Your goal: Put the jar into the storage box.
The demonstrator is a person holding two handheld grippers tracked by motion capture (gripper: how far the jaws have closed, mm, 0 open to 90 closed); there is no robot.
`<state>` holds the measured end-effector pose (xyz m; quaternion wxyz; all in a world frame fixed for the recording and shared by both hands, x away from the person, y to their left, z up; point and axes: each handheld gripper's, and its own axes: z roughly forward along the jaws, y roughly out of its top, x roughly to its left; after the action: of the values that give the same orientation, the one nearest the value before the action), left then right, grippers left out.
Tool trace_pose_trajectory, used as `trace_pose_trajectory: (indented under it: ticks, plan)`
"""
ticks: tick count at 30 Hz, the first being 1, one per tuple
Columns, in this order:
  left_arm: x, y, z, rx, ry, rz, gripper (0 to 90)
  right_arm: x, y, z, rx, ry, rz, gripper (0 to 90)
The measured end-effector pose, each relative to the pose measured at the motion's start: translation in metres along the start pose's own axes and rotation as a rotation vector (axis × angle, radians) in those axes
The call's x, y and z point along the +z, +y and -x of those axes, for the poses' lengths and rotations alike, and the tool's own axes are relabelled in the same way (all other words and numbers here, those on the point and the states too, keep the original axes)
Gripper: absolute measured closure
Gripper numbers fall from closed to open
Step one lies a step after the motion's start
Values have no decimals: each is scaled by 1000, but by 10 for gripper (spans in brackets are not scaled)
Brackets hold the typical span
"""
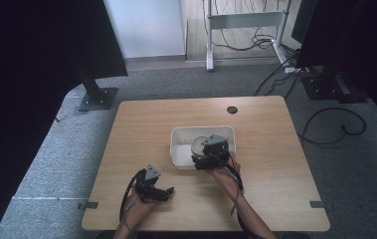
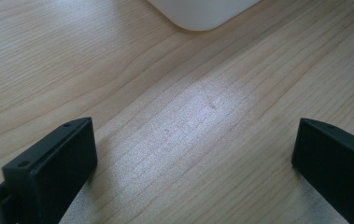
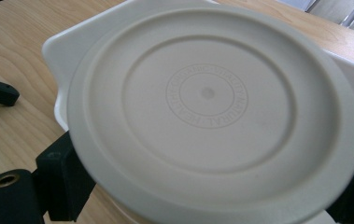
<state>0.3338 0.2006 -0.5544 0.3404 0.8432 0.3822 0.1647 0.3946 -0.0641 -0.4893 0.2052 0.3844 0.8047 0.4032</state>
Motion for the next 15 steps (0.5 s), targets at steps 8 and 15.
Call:
trace_pose_trajectory:
  ticks: [8,15]
  plan:
    - [0,0,0,-1,-1,1,0,13,0,-2,5,-8,-3,94]
    - [0,0,0,0,-1,1,0,26,3,-7,-1,-15,-3,94]
